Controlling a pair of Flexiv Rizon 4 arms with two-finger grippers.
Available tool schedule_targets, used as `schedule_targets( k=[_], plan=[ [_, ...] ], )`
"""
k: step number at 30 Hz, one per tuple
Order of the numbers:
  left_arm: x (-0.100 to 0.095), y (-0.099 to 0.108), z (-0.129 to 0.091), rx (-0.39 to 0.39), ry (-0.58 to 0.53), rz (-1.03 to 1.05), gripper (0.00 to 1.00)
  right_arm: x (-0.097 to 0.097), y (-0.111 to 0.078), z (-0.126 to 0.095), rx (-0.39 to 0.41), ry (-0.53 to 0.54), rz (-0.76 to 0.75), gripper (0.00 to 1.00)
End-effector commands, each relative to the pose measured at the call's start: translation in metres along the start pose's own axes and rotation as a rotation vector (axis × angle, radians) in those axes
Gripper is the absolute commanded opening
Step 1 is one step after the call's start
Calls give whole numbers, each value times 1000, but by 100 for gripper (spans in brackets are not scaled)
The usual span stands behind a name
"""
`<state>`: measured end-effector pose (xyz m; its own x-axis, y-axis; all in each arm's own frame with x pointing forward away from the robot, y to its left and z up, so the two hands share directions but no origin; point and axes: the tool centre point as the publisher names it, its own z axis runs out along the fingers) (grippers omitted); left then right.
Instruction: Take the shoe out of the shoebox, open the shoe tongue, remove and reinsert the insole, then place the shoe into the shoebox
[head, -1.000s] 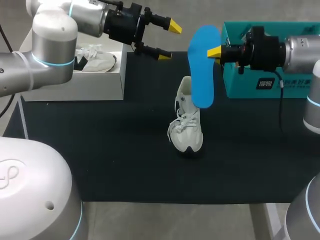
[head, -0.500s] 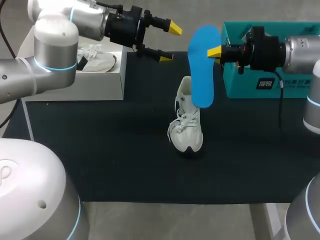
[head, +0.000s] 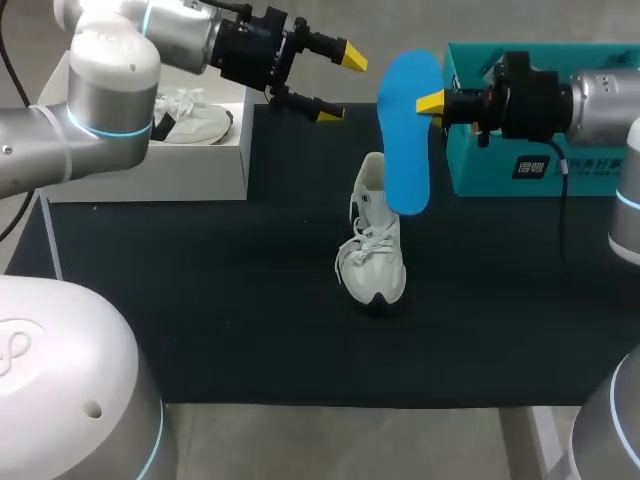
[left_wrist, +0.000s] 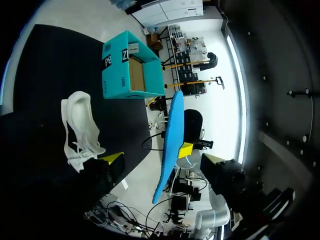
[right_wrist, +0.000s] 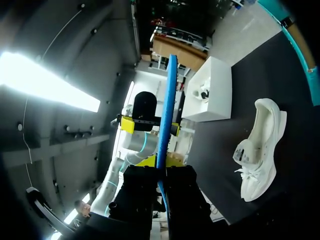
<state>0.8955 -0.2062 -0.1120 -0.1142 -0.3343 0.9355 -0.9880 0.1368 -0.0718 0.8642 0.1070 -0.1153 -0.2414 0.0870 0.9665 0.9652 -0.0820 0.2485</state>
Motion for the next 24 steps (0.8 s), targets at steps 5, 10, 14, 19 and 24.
schedule_targets(
  k=[5, 10, 14, 19, 24],
  plan=[
    [13, 3, -3, -7, -140, -23, 100, -1, 2, -2, 10, -2, 3, 0],
    [9, 1, 1, -17, -161, -33, 100, -1, 3, -1, 13, 3, 1, 0],
    [9, 0, 3, -23, -147, -30, 100, -1, 3, -1, 15, 5, 1, 0],
    [10, -2, 5, -23, -131, -27, 100, -1, 4, -3, 14, 7, 1, 0],
    [10, -1, 7, -30, -134, -36, 100, -2, 6, -5, 4, 9, -4, 0]
  ],
)
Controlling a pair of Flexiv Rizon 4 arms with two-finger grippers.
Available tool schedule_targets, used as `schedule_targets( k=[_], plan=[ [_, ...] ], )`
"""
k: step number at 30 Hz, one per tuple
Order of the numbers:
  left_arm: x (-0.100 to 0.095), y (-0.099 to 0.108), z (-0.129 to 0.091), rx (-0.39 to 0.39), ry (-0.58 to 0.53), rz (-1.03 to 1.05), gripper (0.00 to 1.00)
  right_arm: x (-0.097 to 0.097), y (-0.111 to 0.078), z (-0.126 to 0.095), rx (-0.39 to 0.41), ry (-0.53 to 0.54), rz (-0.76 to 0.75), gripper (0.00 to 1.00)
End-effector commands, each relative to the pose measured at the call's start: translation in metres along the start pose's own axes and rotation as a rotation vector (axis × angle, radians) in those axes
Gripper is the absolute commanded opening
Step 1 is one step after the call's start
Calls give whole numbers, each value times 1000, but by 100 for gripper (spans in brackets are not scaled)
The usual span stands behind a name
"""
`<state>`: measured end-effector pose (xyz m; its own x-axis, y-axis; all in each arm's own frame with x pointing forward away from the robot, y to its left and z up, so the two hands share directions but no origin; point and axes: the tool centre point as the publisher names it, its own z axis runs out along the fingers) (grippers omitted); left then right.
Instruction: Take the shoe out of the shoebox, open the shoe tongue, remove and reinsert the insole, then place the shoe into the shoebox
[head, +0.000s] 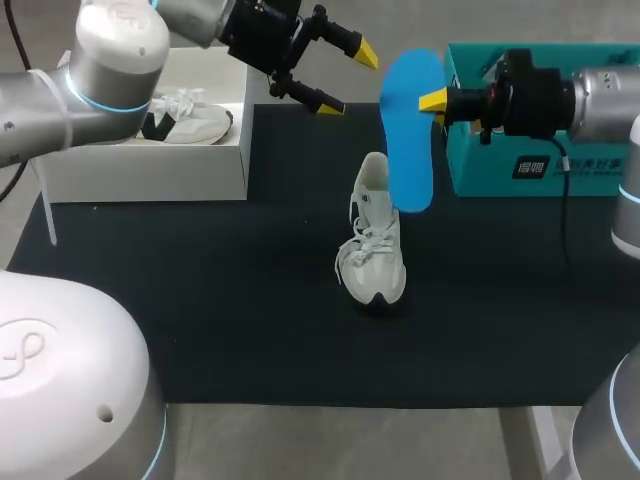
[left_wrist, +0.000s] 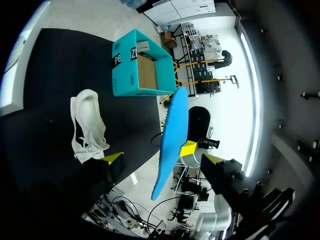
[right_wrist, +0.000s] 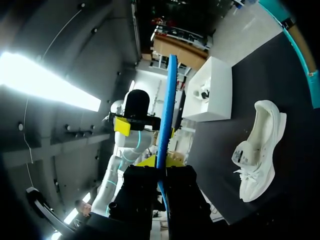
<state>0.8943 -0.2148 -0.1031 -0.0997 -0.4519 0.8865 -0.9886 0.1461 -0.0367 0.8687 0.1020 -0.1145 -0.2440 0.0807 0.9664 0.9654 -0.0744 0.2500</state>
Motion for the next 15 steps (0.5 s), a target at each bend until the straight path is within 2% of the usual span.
schedule_targets(
  k=[1, 10, 13, 15],
  plan=[
    [-1, -1, 2, -7, -7, -5, 100, -1, 1, -1, -6, 3, -3, 0],
    [-2, -3, 2, 4, 19, 4, 100, -1, 0, -3, -26, 10, -3, 0],
    [-3, -3, 3, 6, 15, 0, 100, 2, 1, -4, -66, 78, 13, 0],
    [-3, -2, 4, 1, 10, -3, 100, 3, 2, -5, -71, 84, 13, 0]
  ],
)
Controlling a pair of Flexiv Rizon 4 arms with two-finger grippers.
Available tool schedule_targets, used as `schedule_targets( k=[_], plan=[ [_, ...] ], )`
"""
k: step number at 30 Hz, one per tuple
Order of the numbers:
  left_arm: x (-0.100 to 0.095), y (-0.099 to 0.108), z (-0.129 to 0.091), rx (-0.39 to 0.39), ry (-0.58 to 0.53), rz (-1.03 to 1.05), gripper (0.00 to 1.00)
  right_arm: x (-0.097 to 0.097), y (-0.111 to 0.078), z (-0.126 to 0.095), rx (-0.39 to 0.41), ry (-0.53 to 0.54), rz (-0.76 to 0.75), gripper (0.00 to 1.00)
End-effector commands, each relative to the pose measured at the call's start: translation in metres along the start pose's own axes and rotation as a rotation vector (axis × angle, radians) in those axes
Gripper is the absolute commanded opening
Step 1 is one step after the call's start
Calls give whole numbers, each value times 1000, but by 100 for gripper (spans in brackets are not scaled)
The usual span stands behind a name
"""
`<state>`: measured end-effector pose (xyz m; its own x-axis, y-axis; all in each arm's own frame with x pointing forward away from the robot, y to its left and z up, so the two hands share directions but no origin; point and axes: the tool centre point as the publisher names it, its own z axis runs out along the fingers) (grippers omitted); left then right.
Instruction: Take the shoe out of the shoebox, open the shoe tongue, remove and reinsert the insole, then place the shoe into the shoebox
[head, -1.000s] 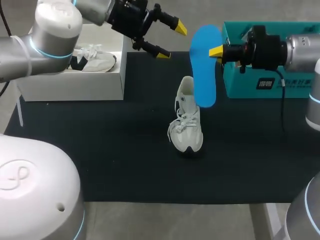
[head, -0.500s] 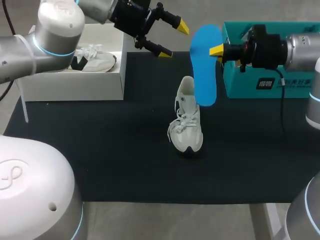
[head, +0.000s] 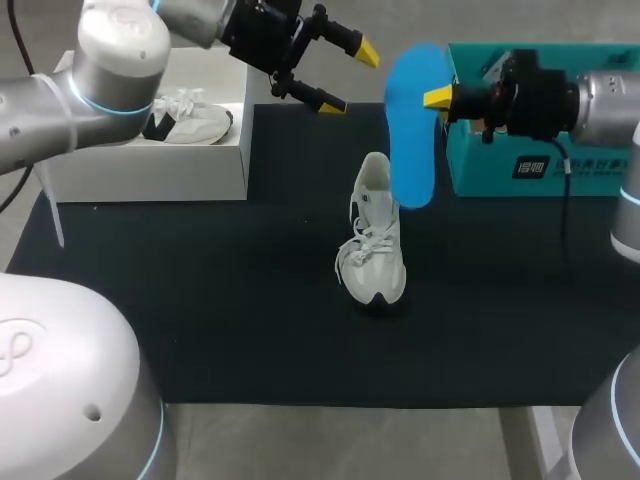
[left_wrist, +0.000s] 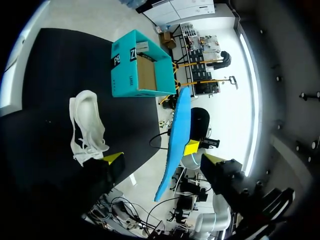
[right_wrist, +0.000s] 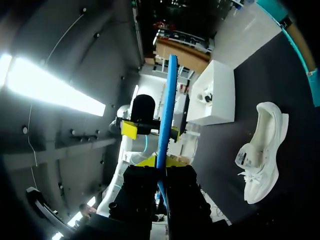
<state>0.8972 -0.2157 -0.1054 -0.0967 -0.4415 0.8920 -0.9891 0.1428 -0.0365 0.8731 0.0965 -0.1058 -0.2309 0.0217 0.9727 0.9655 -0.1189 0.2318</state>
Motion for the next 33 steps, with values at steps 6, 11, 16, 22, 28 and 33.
schedule_targets(
  k=[6, 11, 16, 22, 28, 33],
  plan=[
    [1, 1, 1, -1, -8, 5, 100, -3, -4, -2, -28, 22, -13, 0],
    [0, 0, 2, 3, 22, 13, 100, -2, -4, -2, -28, 24, -16, 0],
    [0, -2, 5, 11, 55, 20, 100, 1, -2, -1, -40, 48, -18, 0],
    [4, -3, 5, 23, 126, 48, 100, 4, -1, -3, -60, 71, -13, 0],
    [4, -9, 20, 41, 246, 94, 100, 12, -2, 14, -29, 95, -12, 0],
    [6, -11, 34, 61, 319, 144, 100, 8, -3, 20, -10, 95, -1, 0]
  ],
)
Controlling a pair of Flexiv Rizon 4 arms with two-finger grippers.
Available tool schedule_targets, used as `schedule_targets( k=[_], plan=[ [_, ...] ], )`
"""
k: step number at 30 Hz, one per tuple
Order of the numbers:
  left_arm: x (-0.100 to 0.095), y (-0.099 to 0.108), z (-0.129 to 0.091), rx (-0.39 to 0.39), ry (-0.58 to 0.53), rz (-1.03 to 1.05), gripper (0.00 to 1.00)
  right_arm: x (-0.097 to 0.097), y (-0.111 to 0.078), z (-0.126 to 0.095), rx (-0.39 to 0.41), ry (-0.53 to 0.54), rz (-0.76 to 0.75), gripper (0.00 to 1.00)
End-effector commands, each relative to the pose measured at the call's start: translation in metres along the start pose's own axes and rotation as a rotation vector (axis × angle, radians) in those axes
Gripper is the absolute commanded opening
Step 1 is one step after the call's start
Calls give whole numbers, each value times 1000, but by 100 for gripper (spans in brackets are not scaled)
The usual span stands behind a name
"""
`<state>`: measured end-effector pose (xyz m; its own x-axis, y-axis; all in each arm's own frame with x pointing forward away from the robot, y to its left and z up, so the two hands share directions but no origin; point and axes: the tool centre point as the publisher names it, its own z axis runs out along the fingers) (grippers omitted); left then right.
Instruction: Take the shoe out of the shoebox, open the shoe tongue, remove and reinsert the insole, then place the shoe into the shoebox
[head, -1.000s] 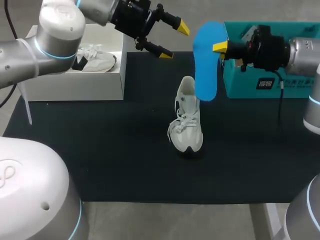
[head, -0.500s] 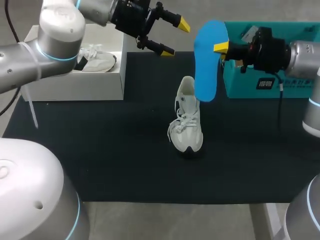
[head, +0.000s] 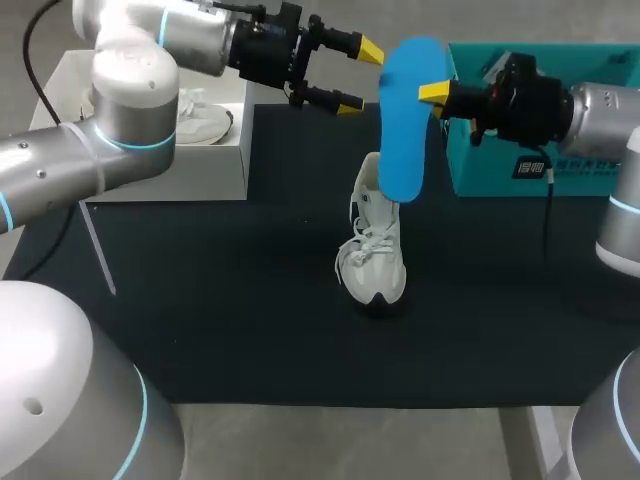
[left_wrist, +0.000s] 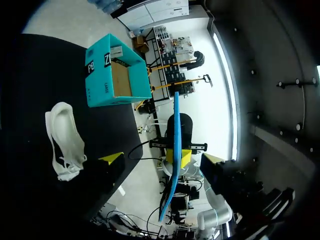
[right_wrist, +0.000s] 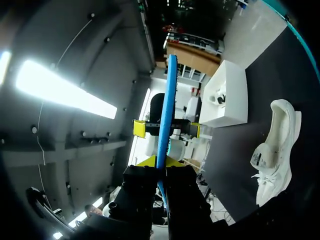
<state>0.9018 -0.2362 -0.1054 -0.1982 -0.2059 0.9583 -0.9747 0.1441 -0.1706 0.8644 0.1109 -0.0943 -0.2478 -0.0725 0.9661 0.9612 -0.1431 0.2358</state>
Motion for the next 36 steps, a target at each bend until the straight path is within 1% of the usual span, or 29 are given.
schedule_targets(
  k=[1, 2, 3, 4, 6, 7, 8, 10, 12, 13, 14, 16, 17, 20, 22, 23, 24, 25, 26, 30, 31, 32, 34, 36],
  plan=[
    [-8, -2, 17, 20, 91, 19, 100, -8, 4, 7, 17, -4, 9, 0],
    [-8, -1, 18, 20, 97, 22, 100, -8, 3, 7, 17, -7, 12, 0],
    [-7, -1, 19, 33, 113, 33, 89, -10, 3, 6, 18, -14, 17, 0],
    [-7, 0, 19, 34, 115, 34, 81, -12, 3, 4, 17, -21, 21, 0],
    [-5, 1, 18, 46, 129, 46, 80, -14, 3, 2, 16, -27, 25, 0],
    [-4, 1, 17, 52, 136, 50, 71, -15, 3, 1, 16, -32, 27, 0],
    [-3, 1, 16, 61, 147, 56, 55, -16, 3, 1, 16, -36, 30, 0],
    [-2, 1, 15, 57, 162, 48, 45, -17, 3, 0, 16, -38, 32, 0],
    [-2, 1, 15, 49, 188, 37, 44, -16, 4, 0, 16, -39, 33, 0],
    [-2, 2, 15, 37, 209, 24, 41, -15, 6, 1, 17, -39, 31, 0],
    [-2, 3, 15, 37, 215, 23, 39, -15, 7, 1, 17, -39, 29, 0],
    [-2, 4, 17, 33, 210, 24, 38, -14, 8, 3, 20, -39, 25, 0],
    [-2, 4, 18, 32, 218, 28, 36, -14, 9, 3, 21, -39, 23, 0],
    [-2, 4, 20, 32, 225, 33, 35, -13, 9, 5, 24, -39, 21, 0],
    [-3, 4, 21, 37, 235, 37, 22, -13, 8, 7, 29, -38, 23, 0],
    [-3, 4, 22, 39, 243, 40, 18, -14, 8, 8, 31, -38, 23, 0],
    [-3, 4, 23, 39, 247, 41, 9, -14, 7, 9, 33, -37, 24, 0],
    [-3, 4, 24, 39, 251, 40, 3, -14, 7, 9, 33, -37, 24, 0],
    [-3, 5, 24, 38, 258, 42, 0, -14, 6, 9, 34, -36, 25, 0],
    [-4, 6, 26, 40, 283, 35, 0, -15, 4, 9, 32, -47, 29, 0],
    [-5, 6, 25, 40, 292, 29, 0, -15, 4, 8, 35, -70, 23, 28],
    [-5, 6, 24, 41, 301, 25, 0, -15, 3, 5, 28, -100, 15, 100],
    [-7, 7, 21, 50, 324, 13, 0, -13, 3, 0, 23, -113, 9, 100],
    [-8, 6, 18, 58, 336, 4, 0, -10, 3, -8, 12, -149, 6, 100]
  ],
)
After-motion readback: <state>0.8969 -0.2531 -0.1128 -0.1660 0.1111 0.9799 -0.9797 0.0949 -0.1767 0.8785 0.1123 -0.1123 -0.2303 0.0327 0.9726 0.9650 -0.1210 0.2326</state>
